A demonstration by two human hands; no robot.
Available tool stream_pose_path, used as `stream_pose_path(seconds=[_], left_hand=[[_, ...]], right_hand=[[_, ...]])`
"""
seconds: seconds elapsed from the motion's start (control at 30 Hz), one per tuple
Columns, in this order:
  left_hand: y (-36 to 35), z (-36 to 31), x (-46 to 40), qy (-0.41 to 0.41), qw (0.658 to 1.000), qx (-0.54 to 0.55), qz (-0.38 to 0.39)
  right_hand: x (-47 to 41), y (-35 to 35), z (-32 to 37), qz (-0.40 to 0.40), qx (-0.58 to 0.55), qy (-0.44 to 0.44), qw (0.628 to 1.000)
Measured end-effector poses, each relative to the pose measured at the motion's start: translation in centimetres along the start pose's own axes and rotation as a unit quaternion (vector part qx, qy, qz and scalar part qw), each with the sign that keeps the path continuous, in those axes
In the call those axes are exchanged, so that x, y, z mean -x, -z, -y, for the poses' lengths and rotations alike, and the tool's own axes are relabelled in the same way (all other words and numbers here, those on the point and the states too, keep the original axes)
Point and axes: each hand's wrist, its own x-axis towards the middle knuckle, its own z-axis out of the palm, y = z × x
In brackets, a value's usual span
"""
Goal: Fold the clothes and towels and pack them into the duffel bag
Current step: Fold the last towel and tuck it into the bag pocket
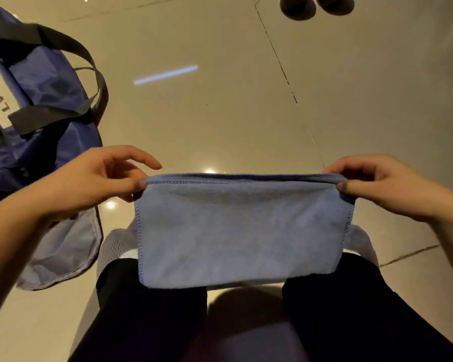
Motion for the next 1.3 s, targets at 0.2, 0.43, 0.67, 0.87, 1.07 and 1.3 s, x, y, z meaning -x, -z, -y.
stream_pose_path(seconds=[0.2,0.43,0.67,0.87,1.07,1.3], left_hand=[[-3.9,3.8,-5.9,-0.030,0.891,-0.377,-0.253],[-8.8,10.3,-6.1,-0.013,0.849,-0.526,-0.051],[-9.2,10.3,-4.8,0.084,0.921,-0.303,-0.231],[-10.8,8.6,-5.5,0.139,0.949,-0.100,-0.263],[-9.0,7.4,-4.8,0.154,0.942,0.198,-0.225],[-5.6,5.6,-3.4,0.056,0.969,-0.087,-0.224]], right_hand=[[-6.0,-2.0,-3.5,-0.178,0.264,-0.059,0.946],[-5.2,-10.8,-5.5,-0.005,0.404,-0.013,0.915],[-5.4,-11.3,-6.5,0.020,0.438,-0.060,0.897],[-5.9,-11.7,-5.9,0.023,0.464,-0.066,0.883],[-5.8,-11.9,-5.3,-0.025,0.475,0.004,0.879],[-7.4,-11.9,-4.4,-0.018,0.353,0.047,0.934]])
